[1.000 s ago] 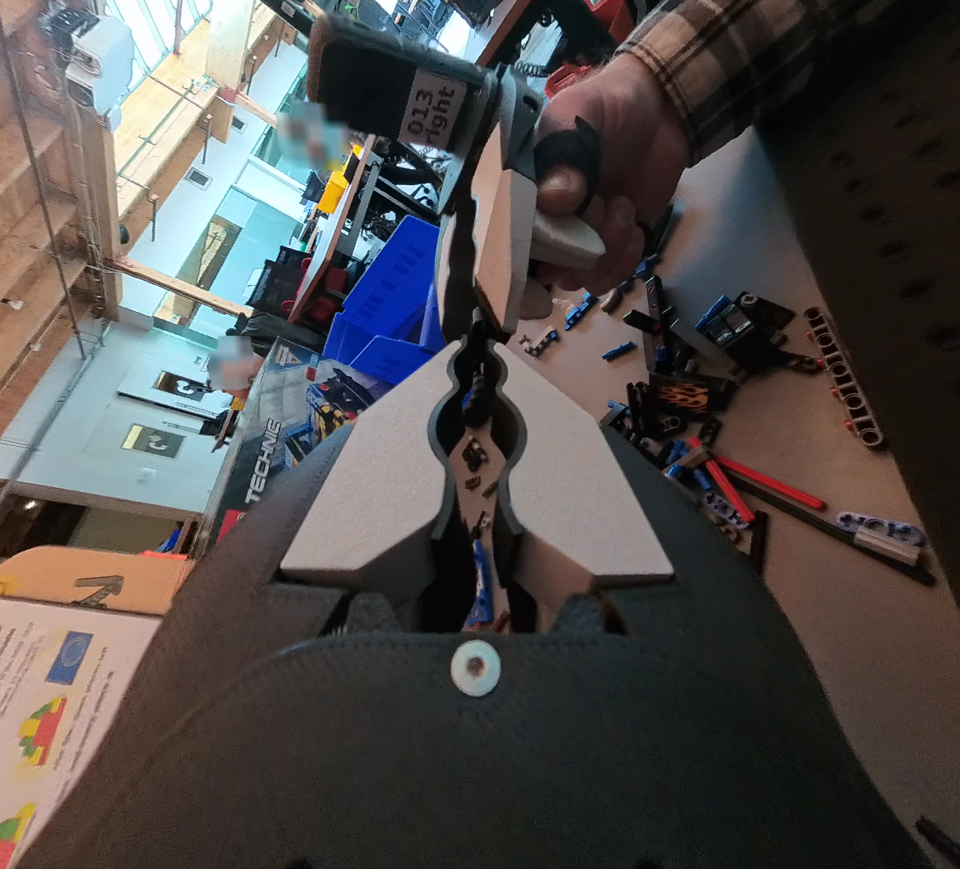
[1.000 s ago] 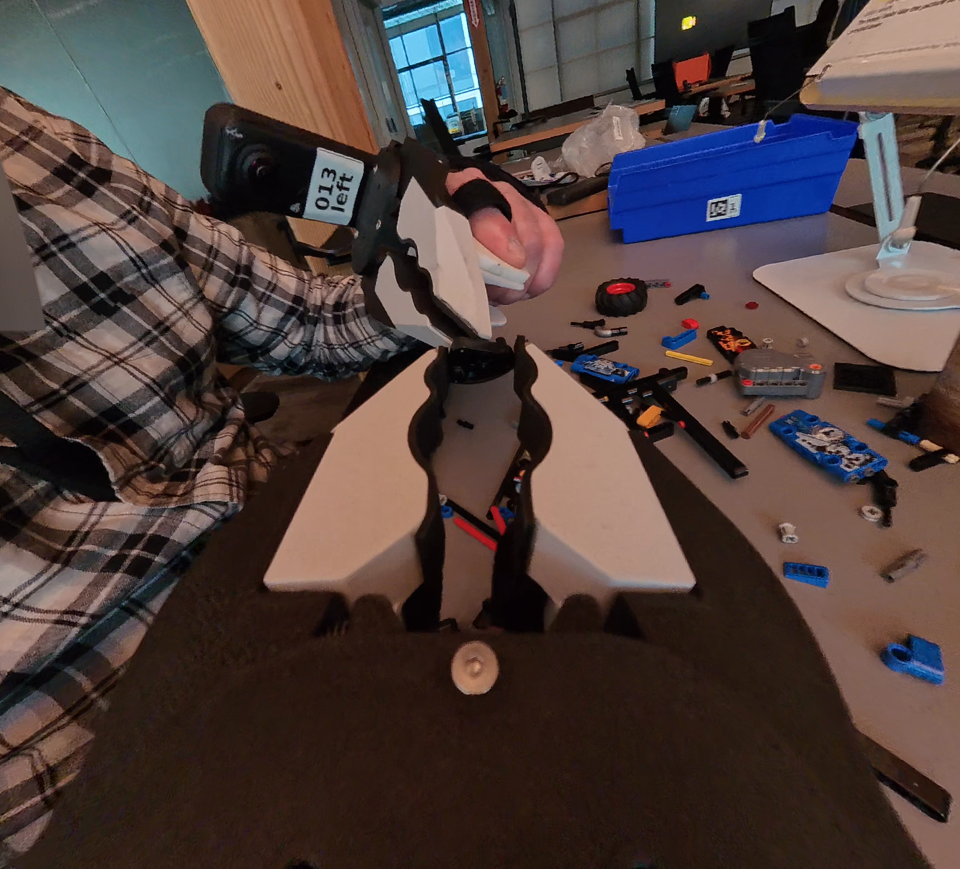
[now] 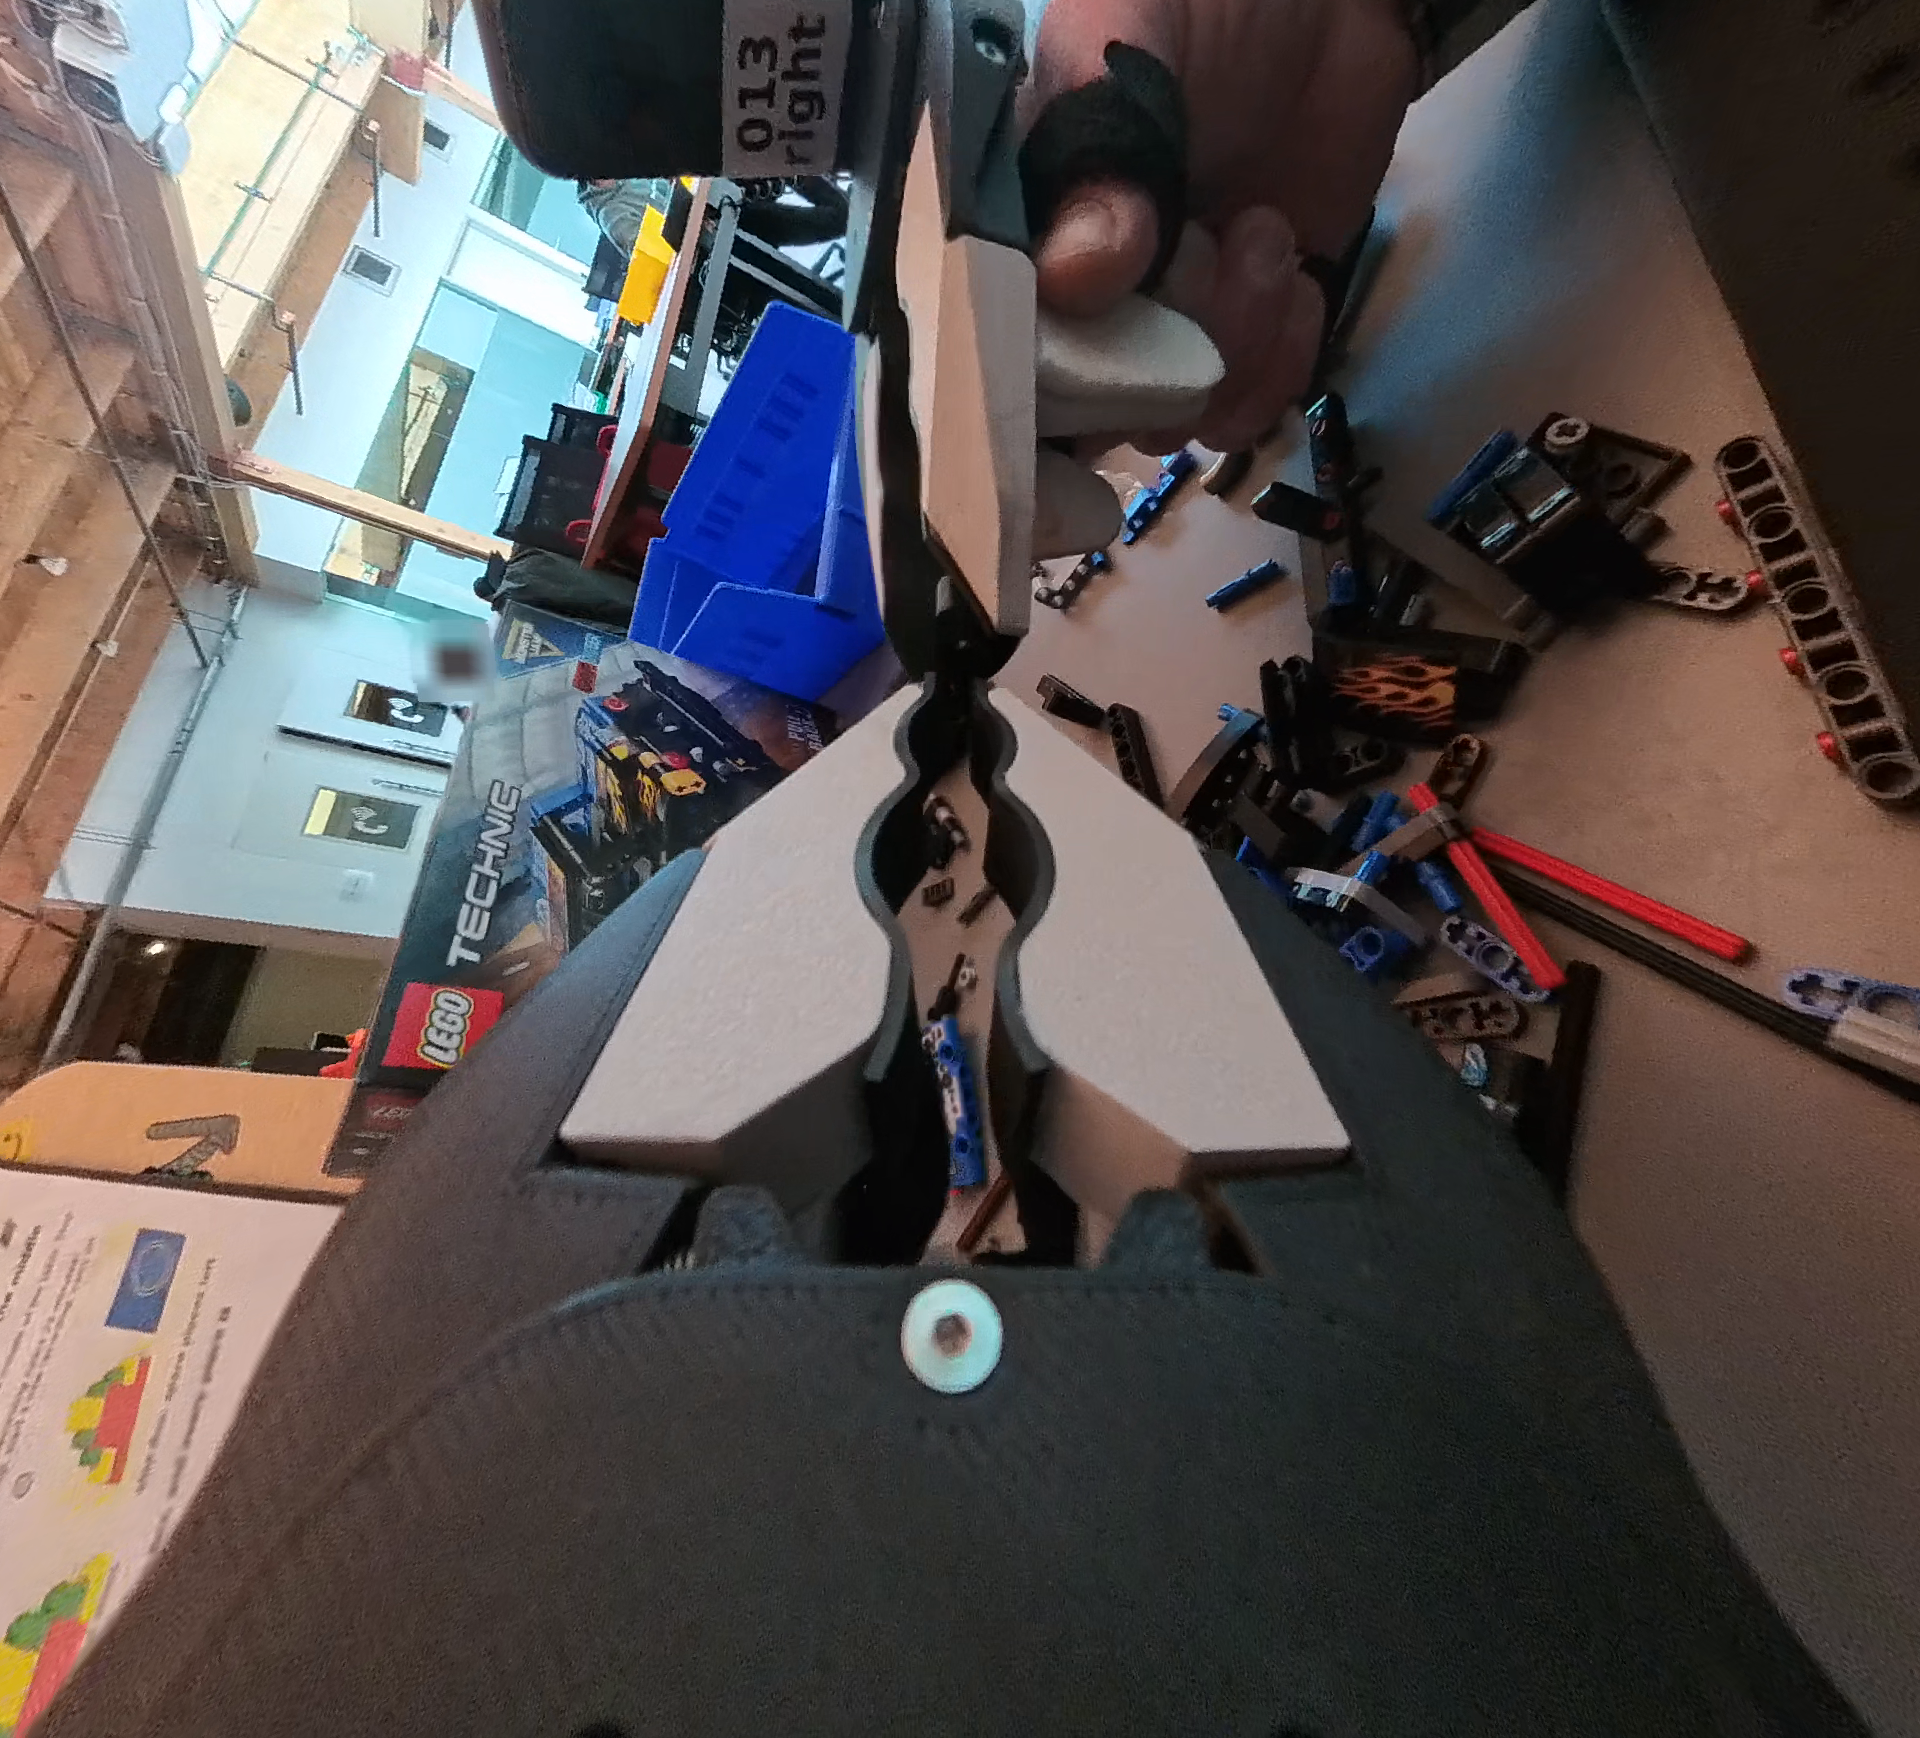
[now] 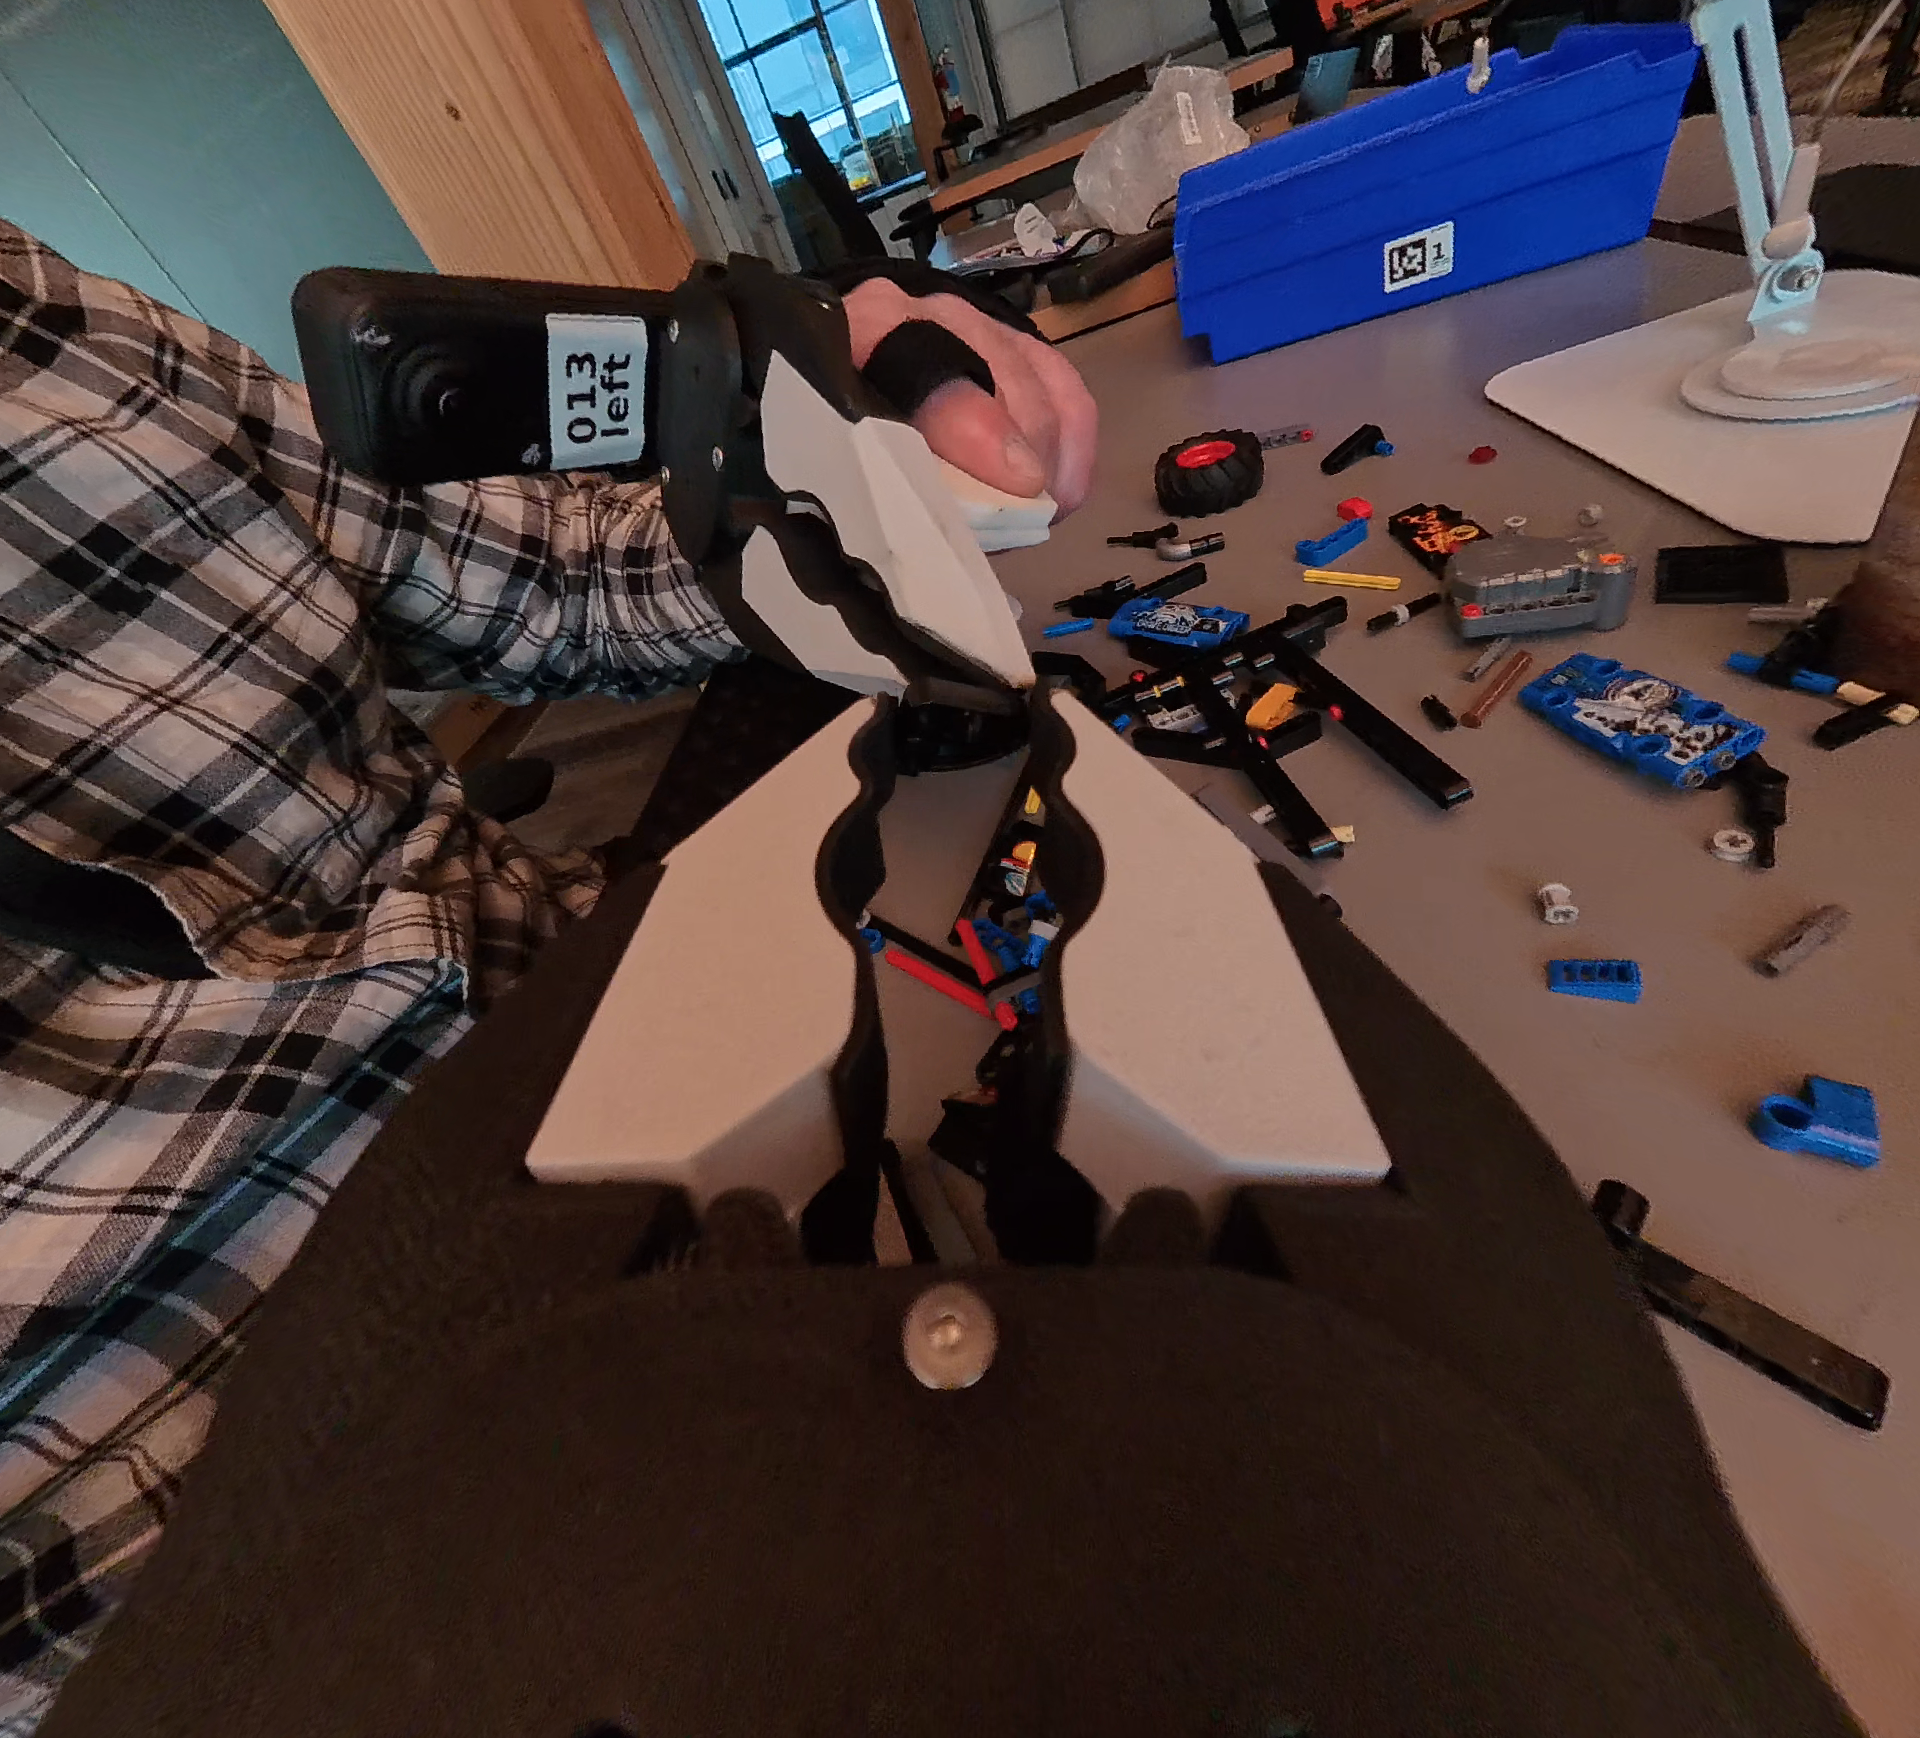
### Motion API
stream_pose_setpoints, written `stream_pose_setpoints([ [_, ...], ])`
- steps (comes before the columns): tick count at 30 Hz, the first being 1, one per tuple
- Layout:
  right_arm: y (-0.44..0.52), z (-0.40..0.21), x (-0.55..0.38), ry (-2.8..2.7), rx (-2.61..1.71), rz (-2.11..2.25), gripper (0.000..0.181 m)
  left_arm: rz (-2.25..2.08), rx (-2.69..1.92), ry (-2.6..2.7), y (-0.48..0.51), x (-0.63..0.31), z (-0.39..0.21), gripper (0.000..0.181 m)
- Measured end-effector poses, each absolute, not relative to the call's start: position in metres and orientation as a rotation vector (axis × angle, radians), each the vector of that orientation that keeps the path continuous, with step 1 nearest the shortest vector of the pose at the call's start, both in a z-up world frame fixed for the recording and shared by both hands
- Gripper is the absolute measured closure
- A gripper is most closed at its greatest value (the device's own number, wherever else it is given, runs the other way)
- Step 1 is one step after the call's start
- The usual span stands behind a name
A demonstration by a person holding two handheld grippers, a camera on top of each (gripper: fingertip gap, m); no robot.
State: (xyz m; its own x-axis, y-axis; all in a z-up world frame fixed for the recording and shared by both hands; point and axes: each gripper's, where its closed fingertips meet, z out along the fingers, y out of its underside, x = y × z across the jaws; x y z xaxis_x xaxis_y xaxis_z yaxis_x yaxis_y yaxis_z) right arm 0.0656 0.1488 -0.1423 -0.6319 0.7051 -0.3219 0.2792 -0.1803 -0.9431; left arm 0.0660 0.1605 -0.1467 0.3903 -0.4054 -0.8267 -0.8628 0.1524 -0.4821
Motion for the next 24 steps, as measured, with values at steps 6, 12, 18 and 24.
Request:
stream_pose_setpoints([
  [6, 0.172, -0.135, 0.069, -1.679, -1.136, 1.765, 0.177, 0.455, -1.509, 1.151, 0.149, 0.044, -0.128, 0.181],
  [12, 0.169, -0.168, 0.067, -1.851, -1.201, 1.593, 0.175, 0.310, -1.637, 1.145, 0.143, 0.020, -0.145, 0.181],
  [18, 0.154, -0.144, 0.059, -1.842, -0.972, 1.415, 0.181, 0.130, -1.666, 1.069, 0.151, 0.030, -0.150, 0.181],
  [24, 0.165, -0.159, 0.064, -1.869, -1.062, 1.414, 0.173, 0.128, -1.762, 1.141, 0.154, 0.031, -0.177, 0.181],
])
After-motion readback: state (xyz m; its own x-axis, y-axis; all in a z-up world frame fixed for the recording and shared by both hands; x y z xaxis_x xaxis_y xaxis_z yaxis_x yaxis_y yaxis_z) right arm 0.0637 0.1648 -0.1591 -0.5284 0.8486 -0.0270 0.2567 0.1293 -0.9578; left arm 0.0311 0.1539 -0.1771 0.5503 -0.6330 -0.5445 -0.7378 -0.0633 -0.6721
